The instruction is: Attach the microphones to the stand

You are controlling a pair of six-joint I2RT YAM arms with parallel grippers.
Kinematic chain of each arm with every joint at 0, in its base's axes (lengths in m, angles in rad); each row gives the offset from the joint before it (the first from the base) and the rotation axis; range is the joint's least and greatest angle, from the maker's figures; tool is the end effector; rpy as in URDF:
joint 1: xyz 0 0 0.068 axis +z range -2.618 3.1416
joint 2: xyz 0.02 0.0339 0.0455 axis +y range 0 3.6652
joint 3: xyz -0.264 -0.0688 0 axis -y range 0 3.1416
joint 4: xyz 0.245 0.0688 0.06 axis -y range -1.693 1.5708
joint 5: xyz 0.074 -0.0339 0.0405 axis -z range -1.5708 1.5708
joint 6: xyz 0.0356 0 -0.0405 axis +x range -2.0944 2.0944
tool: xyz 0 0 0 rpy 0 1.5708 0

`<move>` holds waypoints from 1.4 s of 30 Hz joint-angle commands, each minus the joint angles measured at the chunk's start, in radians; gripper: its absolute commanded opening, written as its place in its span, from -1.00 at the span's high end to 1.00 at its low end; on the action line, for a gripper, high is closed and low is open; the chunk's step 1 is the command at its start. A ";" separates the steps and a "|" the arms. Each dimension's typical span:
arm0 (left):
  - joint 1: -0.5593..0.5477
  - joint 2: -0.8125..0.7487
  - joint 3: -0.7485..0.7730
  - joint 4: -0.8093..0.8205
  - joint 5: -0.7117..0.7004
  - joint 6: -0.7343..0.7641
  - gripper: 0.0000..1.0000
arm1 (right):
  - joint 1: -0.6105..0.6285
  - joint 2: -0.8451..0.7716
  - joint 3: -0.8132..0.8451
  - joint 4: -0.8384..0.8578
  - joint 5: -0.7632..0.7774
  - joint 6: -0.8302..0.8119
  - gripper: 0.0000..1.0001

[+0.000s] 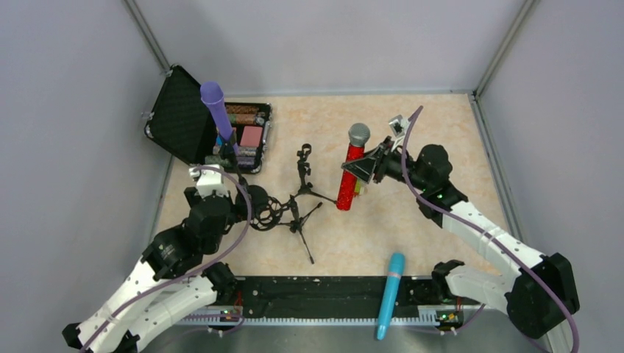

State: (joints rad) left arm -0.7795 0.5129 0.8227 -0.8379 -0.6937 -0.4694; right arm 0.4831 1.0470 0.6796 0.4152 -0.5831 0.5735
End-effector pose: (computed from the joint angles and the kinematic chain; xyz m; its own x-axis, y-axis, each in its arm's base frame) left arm 0.0818 -0.0489 0.3238 -0.3864 -0.1071 -0.9161 -0.0304 0.9942 -0.1034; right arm 0.2050 0.1297 0.3151 -0.4391 0.2811 -0.8533 -0.7578 0.3943 0.5199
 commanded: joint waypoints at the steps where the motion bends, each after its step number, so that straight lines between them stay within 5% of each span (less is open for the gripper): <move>1: 0.013 0.027 -0.004 -0.047 -0.078 -0.029 -0.98 | 0.041 0.046 0.109 -0.024 0.040 0.000 1.00; 28: 0.102 -0.125 -0.041 -0.022 -0.083 -0.042 -0.98 | 0.326 0.315 0.534 0.022 0.085 -0.094 1.00; 42: 0.108 -0.194 -0.050 -0.011 -0.099 -0.044 -0.97 | 0.501 0.467 0.662 0.045 0.147 -0.290 1.00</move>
State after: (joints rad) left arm -0.6796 0.3538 0.7765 -0.8764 -0.7708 -0.5083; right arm 0.9524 1.4891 1.2835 0.3744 -0.4664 0.3569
